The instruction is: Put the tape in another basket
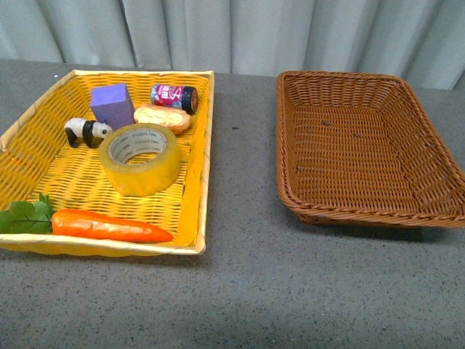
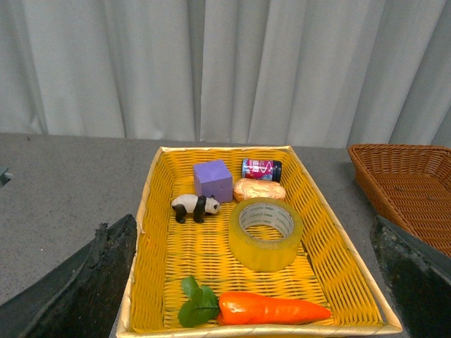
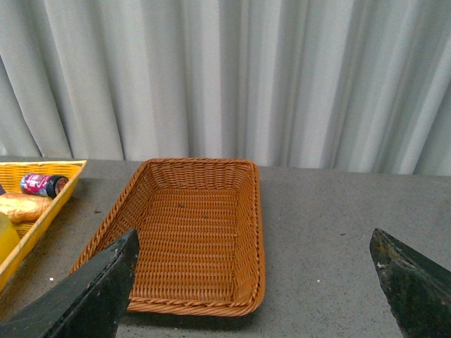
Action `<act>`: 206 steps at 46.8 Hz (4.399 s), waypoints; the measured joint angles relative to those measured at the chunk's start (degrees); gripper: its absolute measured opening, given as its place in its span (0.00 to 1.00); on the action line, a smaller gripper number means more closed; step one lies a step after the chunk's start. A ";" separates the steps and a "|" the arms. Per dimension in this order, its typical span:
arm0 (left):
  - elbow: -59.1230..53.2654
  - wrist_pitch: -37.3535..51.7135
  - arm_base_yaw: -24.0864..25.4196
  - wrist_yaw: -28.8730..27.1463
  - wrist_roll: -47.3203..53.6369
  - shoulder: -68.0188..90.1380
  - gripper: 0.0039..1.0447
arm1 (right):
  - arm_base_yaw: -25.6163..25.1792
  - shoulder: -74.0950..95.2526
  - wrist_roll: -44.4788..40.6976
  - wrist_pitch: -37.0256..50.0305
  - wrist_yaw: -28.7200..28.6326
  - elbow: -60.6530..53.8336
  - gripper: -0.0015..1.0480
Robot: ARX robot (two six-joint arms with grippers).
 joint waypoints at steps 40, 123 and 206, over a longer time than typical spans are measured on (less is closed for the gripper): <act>1.68 2.23 -5.64 -21.68 -7.85 12.68 0.94 | 0.00 -0.04 0.02 0.00 0.09 0.00 0.91; 61.02 11.54 0.11 1.07 -17.33 122.01 0.94 | -0.07 -0.04 0.00 0.00 0.00 0.00 0.91; 77.40 3.48 -12.02 19.69 21.68 116.02 0.15 | -0.07 -0.04 0.00 0.00 0.00 0.00 0.91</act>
